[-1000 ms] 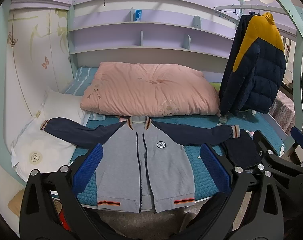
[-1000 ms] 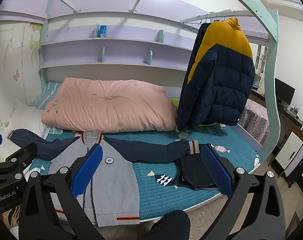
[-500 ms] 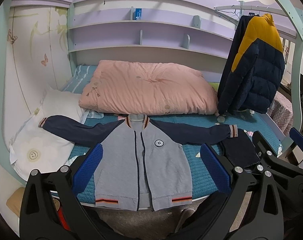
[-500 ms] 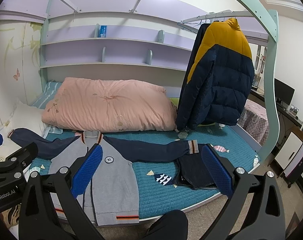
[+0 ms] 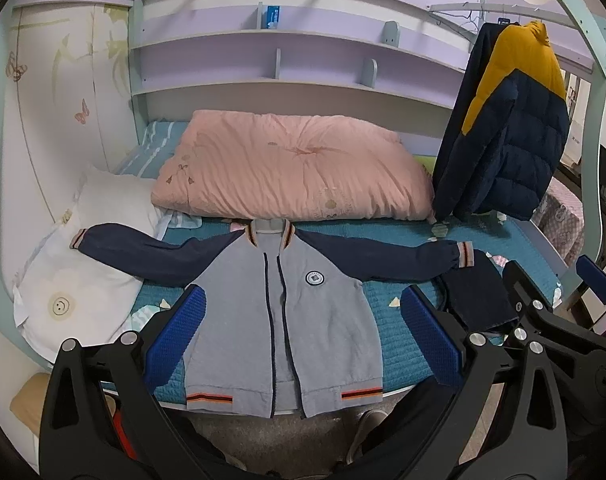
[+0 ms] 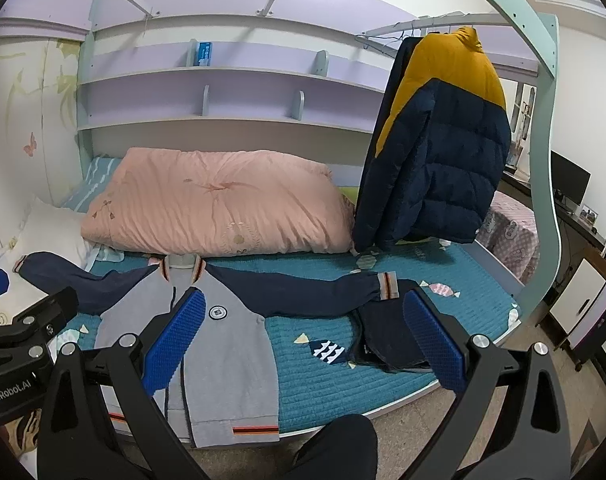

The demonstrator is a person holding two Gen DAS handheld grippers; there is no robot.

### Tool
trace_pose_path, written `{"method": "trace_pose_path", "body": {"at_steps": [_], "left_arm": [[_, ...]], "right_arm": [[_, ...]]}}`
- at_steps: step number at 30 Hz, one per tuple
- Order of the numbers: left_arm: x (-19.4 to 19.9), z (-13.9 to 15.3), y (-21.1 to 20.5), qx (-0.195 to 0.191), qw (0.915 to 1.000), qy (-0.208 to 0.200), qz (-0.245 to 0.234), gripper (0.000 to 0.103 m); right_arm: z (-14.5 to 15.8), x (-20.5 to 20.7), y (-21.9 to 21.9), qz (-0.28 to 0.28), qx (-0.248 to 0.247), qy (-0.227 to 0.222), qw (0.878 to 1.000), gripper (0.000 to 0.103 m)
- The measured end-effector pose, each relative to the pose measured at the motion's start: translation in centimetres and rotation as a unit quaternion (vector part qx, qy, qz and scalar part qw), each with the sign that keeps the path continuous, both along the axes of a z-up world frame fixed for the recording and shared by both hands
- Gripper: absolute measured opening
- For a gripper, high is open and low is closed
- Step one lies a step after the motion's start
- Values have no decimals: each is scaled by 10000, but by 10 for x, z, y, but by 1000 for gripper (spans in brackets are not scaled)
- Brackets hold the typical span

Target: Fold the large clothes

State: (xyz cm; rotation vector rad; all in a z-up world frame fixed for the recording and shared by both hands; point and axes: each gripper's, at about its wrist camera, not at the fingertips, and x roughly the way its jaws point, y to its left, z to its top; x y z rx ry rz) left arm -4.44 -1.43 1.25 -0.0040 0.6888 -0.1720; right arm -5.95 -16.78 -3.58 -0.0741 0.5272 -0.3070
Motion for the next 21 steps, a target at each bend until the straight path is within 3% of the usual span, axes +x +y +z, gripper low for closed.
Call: {"method": "trace_pose_path", "body": {"at_steps": [11,21], "left_arm": [[30,-24,28,43,9989,321,344,98],[75,-42,84,-223,9935,696,871,98]], "right_arm": [[-19,41,19,320,102,346,9988,96],[-32,102,62,871,73,594,9944,96]]}}
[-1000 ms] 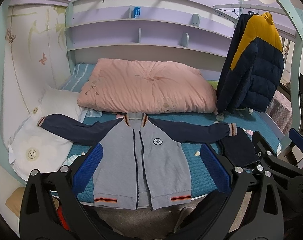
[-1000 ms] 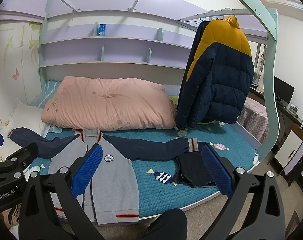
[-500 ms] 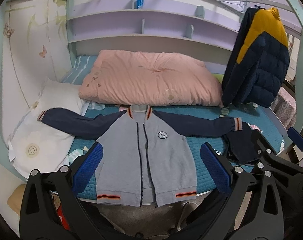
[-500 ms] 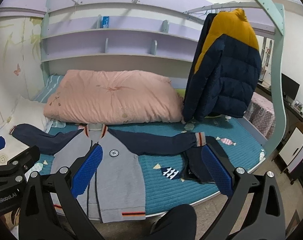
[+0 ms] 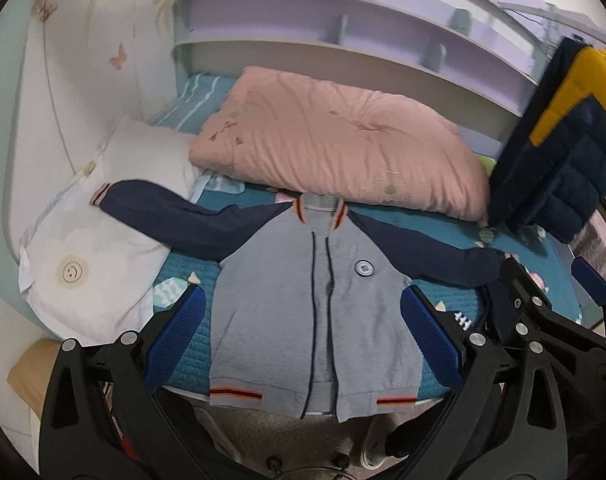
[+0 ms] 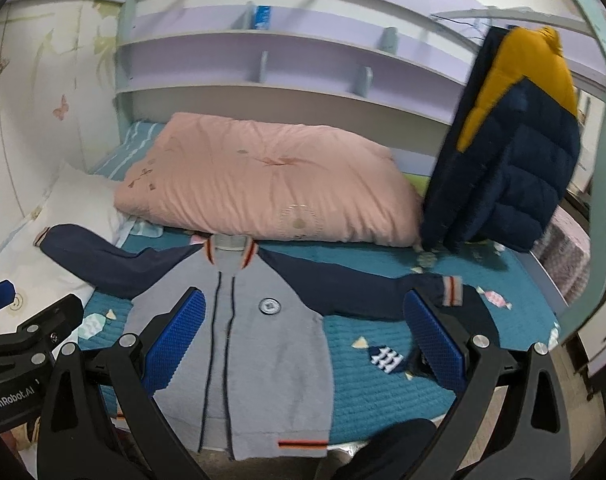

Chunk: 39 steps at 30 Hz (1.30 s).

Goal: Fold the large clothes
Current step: 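Grasp the grey striped cuff of a navy sleeve with the left tool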

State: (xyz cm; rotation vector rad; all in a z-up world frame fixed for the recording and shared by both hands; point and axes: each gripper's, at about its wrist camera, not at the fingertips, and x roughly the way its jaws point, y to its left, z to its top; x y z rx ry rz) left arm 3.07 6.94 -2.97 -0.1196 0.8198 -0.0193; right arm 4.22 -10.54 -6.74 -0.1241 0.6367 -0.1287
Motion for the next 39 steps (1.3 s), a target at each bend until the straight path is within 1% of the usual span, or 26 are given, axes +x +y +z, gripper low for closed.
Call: {"method": "trace_pose_path", "body": {"at_steps": [5,7,10,12,13,15,18,22,23,25,26,27,28,29,31,32,33,34,35,36,38,39], "left_arm": [[15,-8,34,-109,9991,109,389,98],[20,-13,53,-186,9980,170,584,98],[30,-22,83,-232,9953,313,890,98],[38,-28,104,-362,9933,404,1025,98],[43,-32,115,-454,9920,455,1084,98],[54,-39,137,-482,9895,542,1249,98],[74,-50,171,-478,9844,666,1557,98],[105,-66,220,-530,9750,809,2000,98],[116,-72,235,-575,9719,854,2116,98],[132,-82,257,-726,9690,878,2192,98],[145,-91,273,-942,9687,887,2120,98],[154,-98,284,-1105,9688,929,2015,98],[165,-106,295,-1216,9670,1027,1988,98],[175,-115,311,-1272,9638,1075,2082,98],[193,-129,334,-1315,9610,1082,2177,98],[201,-137,348,-1395,9579,1163,2225,98],[207,-144,356,-1518,9550,1192,2250,98],[214,-151,367,-1678,9509,1247,2283,98],[222,-160,381,-1844,9448,1329,2358,98],[227,-165,389,-1919,9416,1364,2408,97],[239,-175,408,-1938,9357,1483,2548,97],[244,-178,416,-1902,9331,1522,2644,97]], "right_arm": [[-7,28,29,411,61,138,9990,96],[-9,38,41,573,102,197,9981,96],[-19,60,68,968,261,384,9942,96],[-26,74,83,1186,364,503,9910,95],[-31,85,94,1362,444,603,9878,95],[-37,102,111,1583,572,719,9831,95],[-46,128,134,1757,770,886,9774,95],[-65,165,158,1869,913,1161,9712,95],[-73,178,164,1849,923,1279,9700,95],[-87,199,174,1890,1048,1496,9648,95],[-96,213,179,1918,1148,1645,9607,95],[-105,224,183,1871,1171,1776,9590,92],[-113,235,186,1814,1190,1873,9580,81],[-124,248,190,1833,1323,1944,9545,76],[-142,270,197,1835,1424,2148,9486,61],[-155,283,201,1785,1435,2357,9445,57],[-165,292,204,1770,1498,2505,9399,47],[-174,301,207,1775,1592,2615,9353,41],[-186,311,211,1788,1707,2745,9293,38],[-197,320,215,1792,1729,2843,9258,34],[-221,338,222,1665,1592,3099,9224,32],[-228,343,224,1629,1575,3170,9210,27]]}}
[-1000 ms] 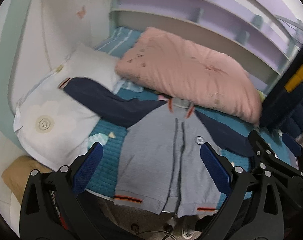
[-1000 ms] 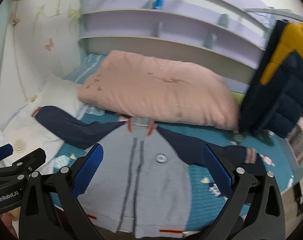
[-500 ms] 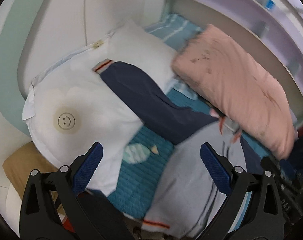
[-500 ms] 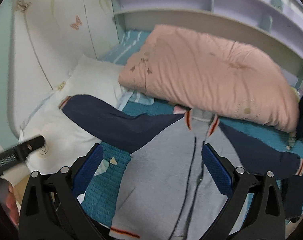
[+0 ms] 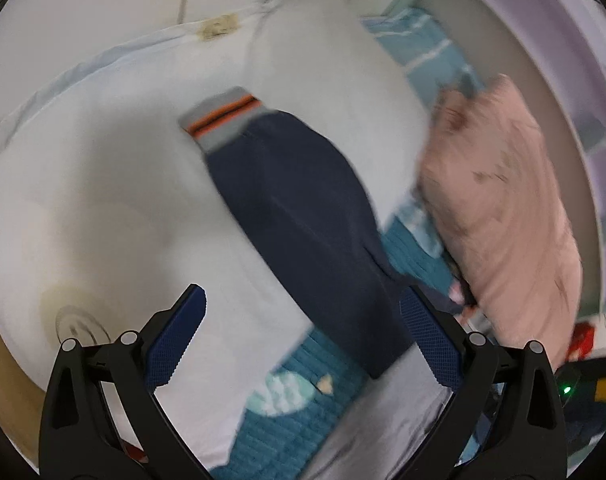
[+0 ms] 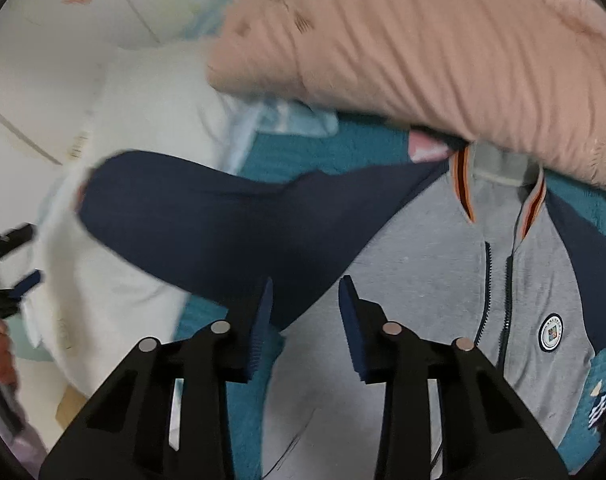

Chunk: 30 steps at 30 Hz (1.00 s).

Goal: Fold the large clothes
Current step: 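Grasp the grey striped cuff of a navy sleeve with the left tool, then carry the sleeve across the jacket front with the left tool while the right tool presses the jacket body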

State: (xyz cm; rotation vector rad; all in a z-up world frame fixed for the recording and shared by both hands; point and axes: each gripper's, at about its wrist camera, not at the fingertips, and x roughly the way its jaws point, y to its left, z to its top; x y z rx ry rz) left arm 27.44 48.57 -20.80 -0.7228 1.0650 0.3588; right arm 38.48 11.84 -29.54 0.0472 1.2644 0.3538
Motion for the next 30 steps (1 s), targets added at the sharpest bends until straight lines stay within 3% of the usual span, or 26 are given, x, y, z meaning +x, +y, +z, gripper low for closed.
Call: {"method": "trace_pose_path", "body": {"at_steps": [4,7,10,11,13,17,18,19,21,26,30], "left_arm": [[19,-13,32,-188,9997,136,125,97],[32,-27,55,-477,9982,229,269,97],[44,-39,71,-549,9973,283,409,97],[48,-44,76,-625,9967,273,429,96],[55,-57,85,-696,9956,379,491,81],[61,-85,98,-691,9942,473,682,80],[62,-89,100,-676,9936,503,750,72],[61,-90,102,-599,9933,515,839,57],[63,-90,101,-534,9955,359,700,39],[60,-76,89,-301,9983,188,470,25],[59,-65,80,-362,9986,143,365,18]], "right_arm": [[-45,26,14,151,43,522,9985,16],[-70,38,19,106,90,790,9968,12],[-103,49,33,219,-288,980,9945,9],[-112,51,35,204,-308,1064,9936,6],[-135,56,34,112,-81,1327,9911,2],[-152,56,32,95,-13,1347,9908,2],[-153,57,31,150,-1,1376,9904,1],[-154,59,29,187,54,1419,9897,0],[-159,62,20,119,291,1550,9874,0],[-168,64,-4,-203,955,1820,9784,0],[-161,58,4,-129,643,1598,9850,0]]}}
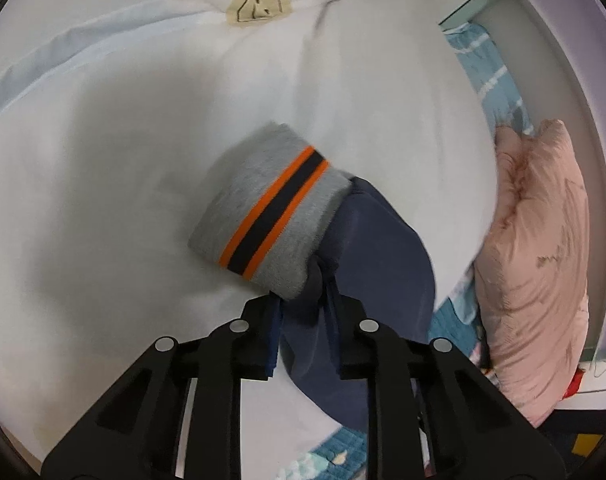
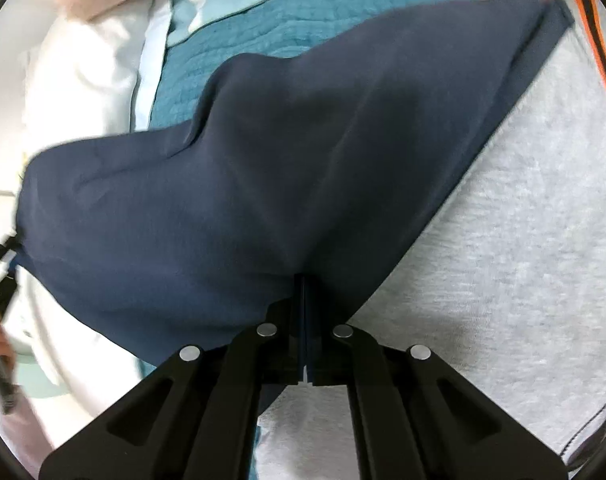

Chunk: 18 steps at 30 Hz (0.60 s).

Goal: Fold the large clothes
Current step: 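Carry the sleeve across the jacket front with the left tool while the right tool presses the jacket body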

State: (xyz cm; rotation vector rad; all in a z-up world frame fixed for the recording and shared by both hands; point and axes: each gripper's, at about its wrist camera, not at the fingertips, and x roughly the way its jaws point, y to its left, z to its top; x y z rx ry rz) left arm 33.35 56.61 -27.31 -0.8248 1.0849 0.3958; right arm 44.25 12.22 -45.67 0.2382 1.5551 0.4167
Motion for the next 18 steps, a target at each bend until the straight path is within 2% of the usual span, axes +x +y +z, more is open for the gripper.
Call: {"method": "trace_pose_path", "body": {"at_steps": [5,10,13,18], "left_arm": [[-5,13,-24,260,9988,328,-247,17],[-11,23,-48,322,9981,330,-419,17],[-15,27,-65,302,9974,384,-539,17],[-15,43,-95,502,9952,316,-781,17]], "right_arm": [[6,-9,15,139,-385,-161,9990,0],[13,-13,22,146,-521,-236,9983,0],[18,-13,24,-86,-376,-130,9992,0],[54,-21,11,-183,-74,-269,9994,0]]}}
